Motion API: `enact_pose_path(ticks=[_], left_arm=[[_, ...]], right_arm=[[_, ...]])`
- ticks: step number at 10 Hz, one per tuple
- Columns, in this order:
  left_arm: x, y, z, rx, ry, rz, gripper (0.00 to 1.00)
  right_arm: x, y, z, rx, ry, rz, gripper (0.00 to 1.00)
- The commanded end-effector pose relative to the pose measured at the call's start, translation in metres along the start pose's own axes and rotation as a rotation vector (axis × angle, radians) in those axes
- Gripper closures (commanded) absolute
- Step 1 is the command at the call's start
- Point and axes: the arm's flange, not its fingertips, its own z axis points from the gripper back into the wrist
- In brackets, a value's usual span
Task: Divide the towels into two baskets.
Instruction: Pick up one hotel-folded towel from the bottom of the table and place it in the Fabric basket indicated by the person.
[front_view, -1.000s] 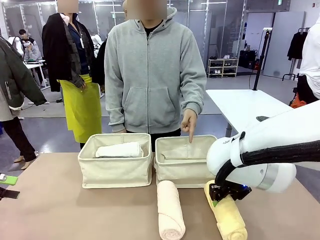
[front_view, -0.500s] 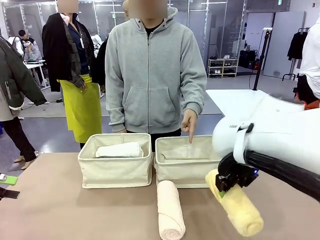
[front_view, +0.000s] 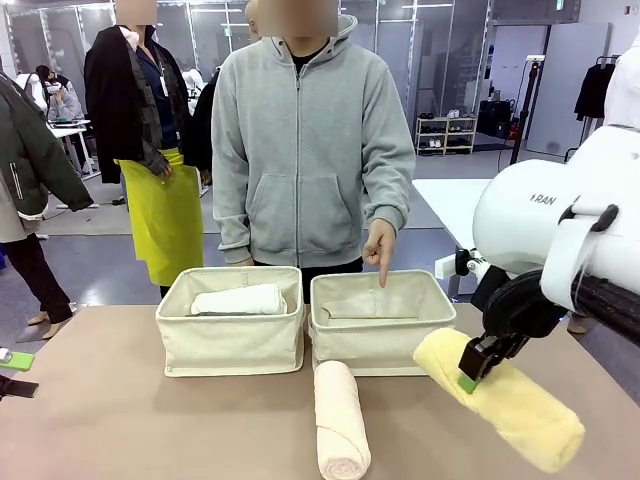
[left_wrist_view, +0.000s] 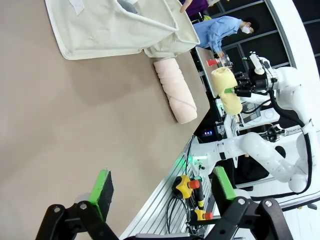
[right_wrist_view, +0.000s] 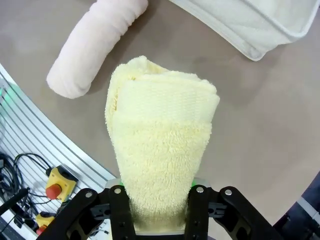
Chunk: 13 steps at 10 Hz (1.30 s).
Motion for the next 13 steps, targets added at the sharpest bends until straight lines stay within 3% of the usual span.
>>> enact_pose_path(ticks=[1,4,5,7,9,11,13], left_arm=[[0.000,-0.003,0.002,-0.009,-0.015,-0.008,0.00],[0.000,-0.003,0.002,-0.009,-0.015,-0.008,0.00],[0.000,-0.003,0.002,-0.009,-0.015,-0.008,0.00],[0.000,-0.003,0.002,-0.009,-0.015,-0.008,0.00],[0.000,-0.003,0.002,-0.009,-0.015,-0.008,0.00],[0.000,-0.003,0.002,-0.009,-0.015,-0.008,0.00],[0.000,-0.003,0.002,-0.009,-0.015,-0.008,0.00]], right_arm=[[0.009,0.001,-0.006,-0.022,-0.026,-0.064,0.75],[0.009,0.001,-0.006,-0.022,-0.026,-0.064,0.75],[0.003,-0.001,-0.005,-0.015,-0.011,-0.037,0.62],[0.032,0.002,0.025,-0.088,-0.069,0.207,0.62],[0.061,0.005,0.053,-0.081,-0.030,0.492,0.62],[0.107,0.001,0.058,-0.150,-0.055,0.645,0.62],[0.159,-0.004,0.043,-0.214,-0.016,0.815,0.62]])
